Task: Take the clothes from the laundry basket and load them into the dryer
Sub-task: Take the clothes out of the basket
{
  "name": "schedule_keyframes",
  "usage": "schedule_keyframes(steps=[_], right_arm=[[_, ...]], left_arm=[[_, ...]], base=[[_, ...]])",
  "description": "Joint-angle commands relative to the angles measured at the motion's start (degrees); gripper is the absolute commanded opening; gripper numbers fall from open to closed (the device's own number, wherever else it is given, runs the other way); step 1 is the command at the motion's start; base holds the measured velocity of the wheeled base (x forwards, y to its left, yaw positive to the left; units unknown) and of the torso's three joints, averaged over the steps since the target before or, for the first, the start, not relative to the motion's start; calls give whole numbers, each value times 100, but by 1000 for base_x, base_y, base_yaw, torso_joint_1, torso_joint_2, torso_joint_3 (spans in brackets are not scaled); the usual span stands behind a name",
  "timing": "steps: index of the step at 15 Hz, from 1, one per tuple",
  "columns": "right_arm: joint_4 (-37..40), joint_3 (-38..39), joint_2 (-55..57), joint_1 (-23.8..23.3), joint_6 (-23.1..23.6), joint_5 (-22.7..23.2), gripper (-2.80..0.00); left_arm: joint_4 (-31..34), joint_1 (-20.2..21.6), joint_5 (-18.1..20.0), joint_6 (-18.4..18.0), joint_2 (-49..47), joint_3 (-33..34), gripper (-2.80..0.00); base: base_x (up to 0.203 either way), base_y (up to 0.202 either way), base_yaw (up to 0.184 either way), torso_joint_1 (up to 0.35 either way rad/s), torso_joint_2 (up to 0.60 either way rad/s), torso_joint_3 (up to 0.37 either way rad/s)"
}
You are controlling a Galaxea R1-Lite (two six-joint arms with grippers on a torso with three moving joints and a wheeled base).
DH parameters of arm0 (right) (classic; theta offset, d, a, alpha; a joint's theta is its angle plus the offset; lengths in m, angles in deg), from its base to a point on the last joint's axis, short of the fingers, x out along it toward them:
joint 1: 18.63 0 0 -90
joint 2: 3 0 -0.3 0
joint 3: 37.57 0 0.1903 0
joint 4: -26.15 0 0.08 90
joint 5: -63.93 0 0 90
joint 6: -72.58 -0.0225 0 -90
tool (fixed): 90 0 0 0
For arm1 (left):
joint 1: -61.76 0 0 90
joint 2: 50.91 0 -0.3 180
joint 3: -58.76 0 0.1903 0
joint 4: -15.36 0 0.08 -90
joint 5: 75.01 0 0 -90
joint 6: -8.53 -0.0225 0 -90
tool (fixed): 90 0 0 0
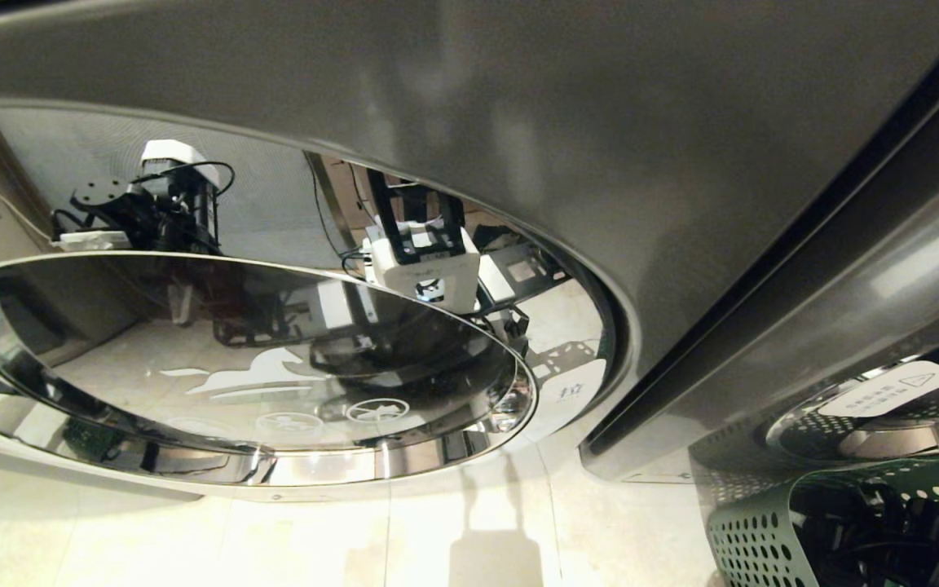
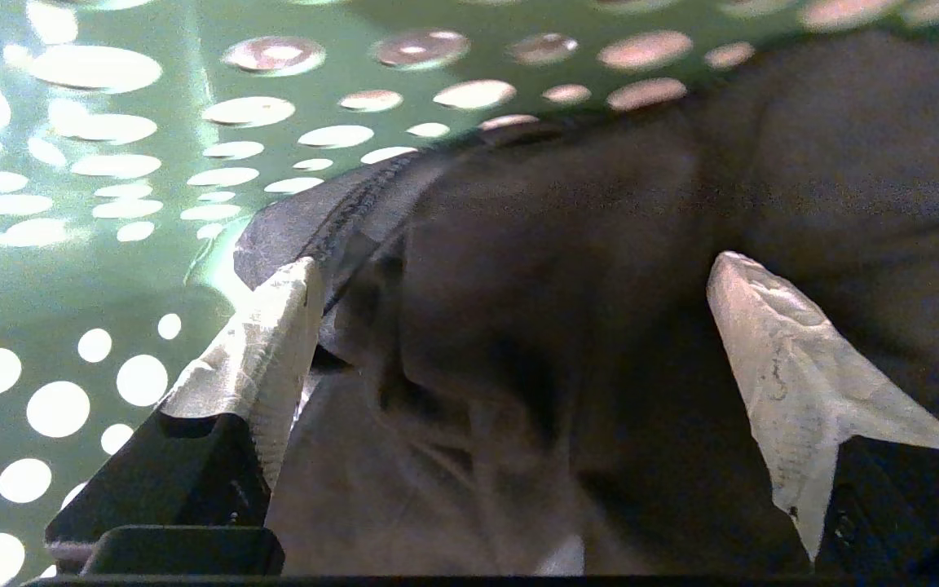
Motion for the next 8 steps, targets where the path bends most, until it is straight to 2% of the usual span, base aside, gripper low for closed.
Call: schedule_keyframes(steps=[1,2,3,8], right_arm=[[-36,-8,-1,69,-181,25,0],[-45,-9,-1,77,-182,25,0],[-54,-9,-1,82,-182,20,-280],[-45,-61,-1,68,-164,-2,-280]], left_arm=[[2,0,-2,-2,2,0,-280],[2,0,-2,-2,2,0,-280],[2,0,-2,-2,2,0,-280],[2,0,-2,-2,2,0,-280]], base=[[0,0,0,0,0,0],[0,0,0,0,0,0],[0,0,0,0,0,0],[0,0,0,0,0,0]])
